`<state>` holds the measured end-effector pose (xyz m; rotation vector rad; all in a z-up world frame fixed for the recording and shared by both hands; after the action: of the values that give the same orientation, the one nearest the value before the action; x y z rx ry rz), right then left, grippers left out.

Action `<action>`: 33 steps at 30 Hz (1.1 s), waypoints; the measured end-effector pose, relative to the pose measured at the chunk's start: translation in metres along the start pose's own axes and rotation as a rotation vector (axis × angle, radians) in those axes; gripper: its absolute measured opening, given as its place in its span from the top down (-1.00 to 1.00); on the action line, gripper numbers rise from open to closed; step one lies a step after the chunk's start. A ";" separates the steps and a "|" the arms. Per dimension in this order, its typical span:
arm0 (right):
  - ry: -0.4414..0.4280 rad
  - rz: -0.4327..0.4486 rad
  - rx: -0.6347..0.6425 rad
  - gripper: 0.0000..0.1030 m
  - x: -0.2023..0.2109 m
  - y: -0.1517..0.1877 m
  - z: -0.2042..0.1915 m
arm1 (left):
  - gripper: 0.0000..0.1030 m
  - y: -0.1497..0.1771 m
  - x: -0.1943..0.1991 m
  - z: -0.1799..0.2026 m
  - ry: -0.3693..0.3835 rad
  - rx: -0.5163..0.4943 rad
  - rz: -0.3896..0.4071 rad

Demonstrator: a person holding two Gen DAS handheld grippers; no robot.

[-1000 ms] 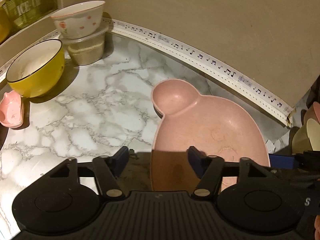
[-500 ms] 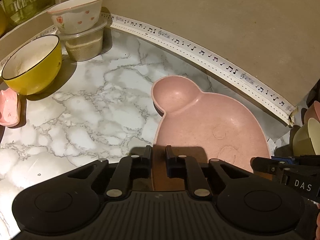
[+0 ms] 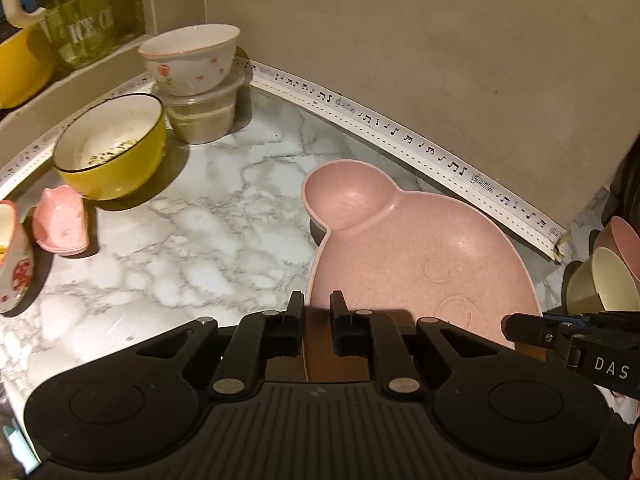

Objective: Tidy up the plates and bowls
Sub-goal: 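Lift the pink bear plate with both grippers, then carry the pink bear plate with both grippers over the white plate stack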

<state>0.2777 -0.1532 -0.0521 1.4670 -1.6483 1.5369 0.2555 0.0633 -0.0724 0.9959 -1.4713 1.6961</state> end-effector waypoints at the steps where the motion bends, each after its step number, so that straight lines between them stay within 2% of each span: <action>1: -0.004 -0.001 0.006 0.84 0.004 0.002 -0.003 | 0.75 0.002 0.005 -0.001 0.001 -0.001 -0.001; 20: -0.073 -0.028 0.103 0.84 0.058 0.062 -0.040 | 0.75 0.073 0.084 -0.016 0.015 0.007 -0.011; 33: -0.094 -0.060 0.155 0.84 0.070 0.111 -0.065 | 0.75 0.124 0.109 -0.030 0.020 0.037 -0.057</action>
<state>0.1354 -0.1426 -0.0209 1.6773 -1.5507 1.6159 0.0917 0.0770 -0.0383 1.0280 -1.3904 1.6941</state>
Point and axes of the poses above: each gripper's, at about its wrist camera, not at the fingertips, and x roughly against the way its jaws point, z to its right, y to its underside, the point moved 1 cm from there along -x, roughly the way its jaws point, and after that the axes turned 7 degrees about -z, right-handed, at the moved point
